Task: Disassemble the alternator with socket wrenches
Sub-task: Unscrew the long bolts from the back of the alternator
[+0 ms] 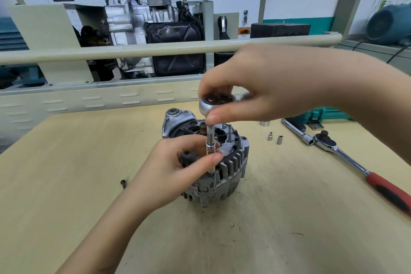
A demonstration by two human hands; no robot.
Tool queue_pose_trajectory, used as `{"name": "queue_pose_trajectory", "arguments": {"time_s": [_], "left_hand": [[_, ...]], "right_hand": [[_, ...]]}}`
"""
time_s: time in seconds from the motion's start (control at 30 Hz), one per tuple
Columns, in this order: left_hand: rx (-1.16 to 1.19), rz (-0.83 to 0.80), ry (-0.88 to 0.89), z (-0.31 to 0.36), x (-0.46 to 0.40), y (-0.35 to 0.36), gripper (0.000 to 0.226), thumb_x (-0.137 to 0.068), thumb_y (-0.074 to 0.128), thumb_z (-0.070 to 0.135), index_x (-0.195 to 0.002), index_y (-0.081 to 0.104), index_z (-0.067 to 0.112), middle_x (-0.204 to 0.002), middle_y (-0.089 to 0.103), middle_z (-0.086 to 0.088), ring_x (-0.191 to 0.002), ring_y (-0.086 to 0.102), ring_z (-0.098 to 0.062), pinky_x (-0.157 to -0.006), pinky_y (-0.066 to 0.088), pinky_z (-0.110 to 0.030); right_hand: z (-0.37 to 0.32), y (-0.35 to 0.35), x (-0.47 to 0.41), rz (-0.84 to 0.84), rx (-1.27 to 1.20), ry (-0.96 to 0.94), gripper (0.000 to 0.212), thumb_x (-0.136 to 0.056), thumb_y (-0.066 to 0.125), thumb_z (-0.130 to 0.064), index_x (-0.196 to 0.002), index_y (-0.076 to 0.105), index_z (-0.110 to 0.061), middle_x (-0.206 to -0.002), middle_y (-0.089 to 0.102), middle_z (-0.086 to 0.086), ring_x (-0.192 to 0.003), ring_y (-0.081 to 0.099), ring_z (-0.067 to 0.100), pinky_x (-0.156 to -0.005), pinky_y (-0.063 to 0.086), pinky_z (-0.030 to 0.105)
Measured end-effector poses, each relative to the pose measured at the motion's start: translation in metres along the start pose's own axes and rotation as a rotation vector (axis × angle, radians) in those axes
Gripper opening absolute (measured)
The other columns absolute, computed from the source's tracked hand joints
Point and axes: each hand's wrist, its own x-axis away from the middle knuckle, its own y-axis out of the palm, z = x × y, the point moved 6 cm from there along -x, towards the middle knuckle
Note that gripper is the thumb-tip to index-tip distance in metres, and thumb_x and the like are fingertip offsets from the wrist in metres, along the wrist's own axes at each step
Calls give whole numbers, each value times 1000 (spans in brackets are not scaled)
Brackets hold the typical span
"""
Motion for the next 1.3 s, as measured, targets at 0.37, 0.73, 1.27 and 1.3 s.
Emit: {"name": "queue_pose_trajectory", "arguments": {"time_s": [0.37,0.73,1.27,1.3], "left_hand": [[-43,99,56,5,-1,1,20,-70,68,30,-60,62,14,-56,59,14,-54,53,1,-53,36,-6],[48,-43,22,1,1,-3,9,-74,67,26,-79,69,33,-80,71,16,-78,65,3,-65,47,-7],[-113,-157,-52,-2,1,-1,21,-72,77,25,-80,66,41,-88,68,13,-87,61,3,-79,47,-17],[-146,-178,-55,-2,1,0,24,-73,75,22,-80,64,42,-89,68,13,-87,61,3,-81,46,-18]], "right_hand": [[-4,-4,2,69,199,19,53,-71,28,-63,-82,54,-18,-65,52,-9,-60,46,5,-53,33,25],[0,2,1,9,9,-66,30,-90,49,-39,-98,61,-13,-81,60,-7,-72,49,9,-67,39,26],[-2,3,1,36,31,-93,33,-84,41,-49,-88,56,-20,-71,53,-14,-64,47,8,-60,37,22],[-2,3,1,38,28,-96,34,-83,40,-49,-89,57,-20,-71,53,-14,-64,47,8,-60,37,21]]}}
